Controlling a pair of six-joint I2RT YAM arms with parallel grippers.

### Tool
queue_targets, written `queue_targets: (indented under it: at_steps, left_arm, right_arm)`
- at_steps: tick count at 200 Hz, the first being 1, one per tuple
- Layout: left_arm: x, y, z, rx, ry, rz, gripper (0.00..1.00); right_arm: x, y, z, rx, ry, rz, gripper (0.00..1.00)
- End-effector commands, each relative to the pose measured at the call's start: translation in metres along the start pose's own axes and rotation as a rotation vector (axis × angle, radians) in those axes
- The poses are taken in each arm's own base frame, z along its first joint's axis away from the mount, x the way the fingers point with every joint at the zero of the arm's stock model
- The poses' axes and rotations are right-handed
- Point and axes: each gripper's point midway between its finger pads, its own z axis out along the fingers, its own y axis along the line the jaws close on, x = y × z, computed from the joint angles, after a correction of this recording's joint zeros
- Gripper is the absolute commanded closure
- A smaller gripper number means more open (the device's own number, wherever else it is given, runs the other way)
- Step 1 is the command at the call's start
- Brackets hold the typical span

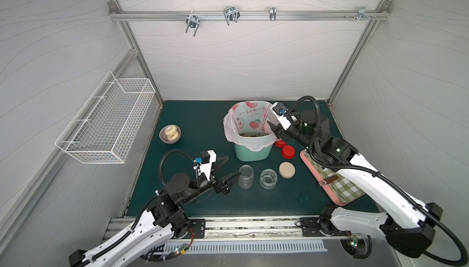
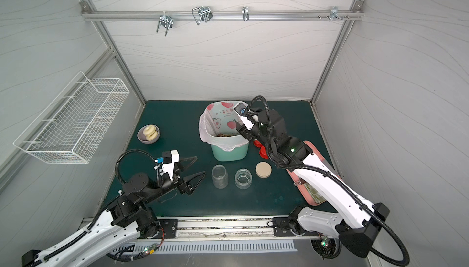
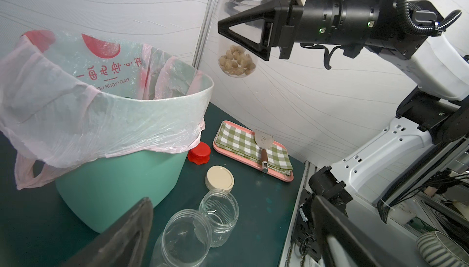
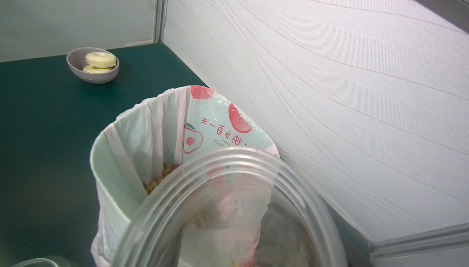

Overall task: Empty moldy peanuts from jars
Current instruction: Pour the moldy peanuts from the jar into the trash bin.

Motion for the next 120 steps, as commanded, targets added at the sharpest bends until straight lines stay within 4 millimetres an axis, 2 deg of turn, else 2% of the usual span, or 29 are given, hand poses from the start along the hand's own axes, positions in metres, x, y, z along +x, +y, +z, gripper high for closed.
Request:
queue_targets:
  at_steps: [1, 81, 120]
  left_arm:
    - [-0.018, 0.000, -0.005, -0.021, -0.059, 0.033, 0.01]
    - [-0.015, 0.011, -0.009, -0.081, -0.052, 0.048, 0.01]
    - [-0.015, 0.013, -0.011, -0.098, -0.052, 0.053, 0.01]
  right_arm:
    - [-0.009, -0.020, 0.006, 0.097, -0.002, -0.136, 0.87]
    - [0.003, -0.029, 0.039, 0.197, 0.119, -0.378, 0.90]
    - [0.003, -0.024, 0.053, 0.249, 0.194, -0.531, 0.93]
